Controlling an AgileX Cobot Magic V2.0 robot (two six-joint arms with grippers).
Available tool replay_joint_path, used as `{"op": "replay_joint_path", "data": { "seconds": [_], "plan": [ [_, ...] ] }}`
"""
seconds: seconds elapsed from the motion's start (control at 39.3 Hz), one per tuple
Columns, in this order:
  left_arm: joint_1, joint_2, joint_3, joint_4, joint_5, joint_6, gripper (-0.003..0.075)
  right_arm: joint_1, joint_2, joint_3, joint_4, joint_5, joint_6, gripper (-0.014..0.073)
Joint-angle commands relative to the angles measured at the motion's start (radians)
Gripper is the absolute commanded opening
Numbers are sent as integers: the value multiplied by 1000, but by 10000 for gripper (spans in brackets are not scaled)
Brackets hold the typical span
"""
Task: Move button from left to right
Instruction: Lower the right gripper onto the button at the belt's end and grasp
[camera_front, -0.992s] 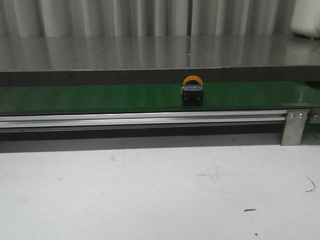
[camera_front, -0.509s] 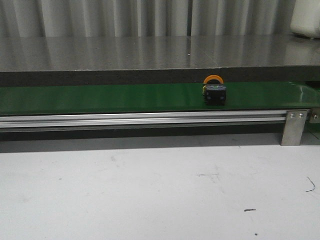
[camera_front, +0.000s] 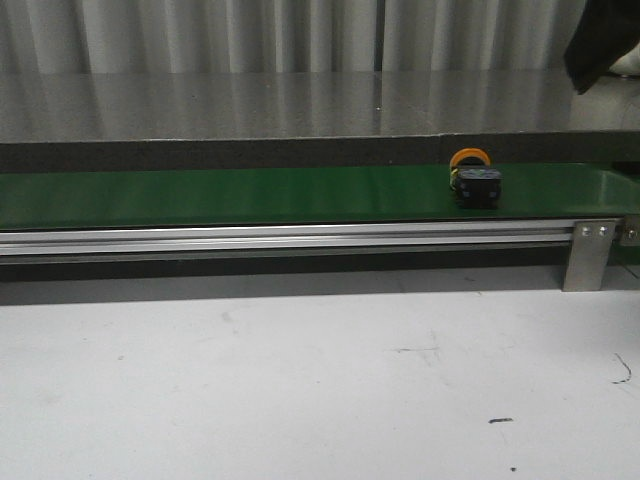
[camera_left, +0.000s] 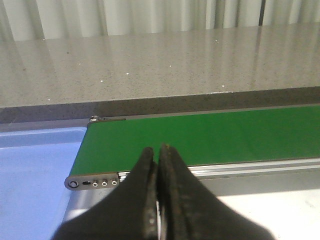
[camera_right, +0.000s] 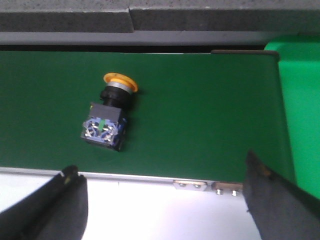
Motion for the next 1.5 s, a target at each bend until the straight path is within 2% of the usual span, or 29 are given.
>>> {"op": "replay_joint_path", "data": {
  "seconds": [0.0, 0.36, 0.59, 0.69, 0.81, 0.94, 1.15, 1.27, 1.48],
  "plan": [
    [-7, 11, -24, -12, -85, -4, -21, 2, 63, -99, 55, -29, 1, 645],
    [-7, 11, -24, -12, -85, -4, -21, -6, 332, -289, 85, -4, 1, 645],
    [-7, 11, -24, -12, -85, -4, -21, -23, 411, -336, 85, 5, 1, 639],
    [-7, 11, -24, -12, -85, -4, -21, -30, 411, -336, 85, 22, 1, 554],
    [-7, 11, -24, -12, -85, -4, -21, -39, 411, -336, 85, 46, -1, 341],
    [-7, 11, -24, -12, -85, -4, -21, -40, 411, -336, 85, 48, -1, 210],
    [-7, 11, -24, -12, -85, -4, -21, -41, 404, -358, 81, 65, -1, 190],
    [-7, 11, -24, -12, -85, -4, -21, -57, 396, -415, 60, 123, -1, 190],
    [-7, 11, -24, -12, -85, -4, -21, -149, 372, -495, -9, 209, -1, 190]
  ]
}}
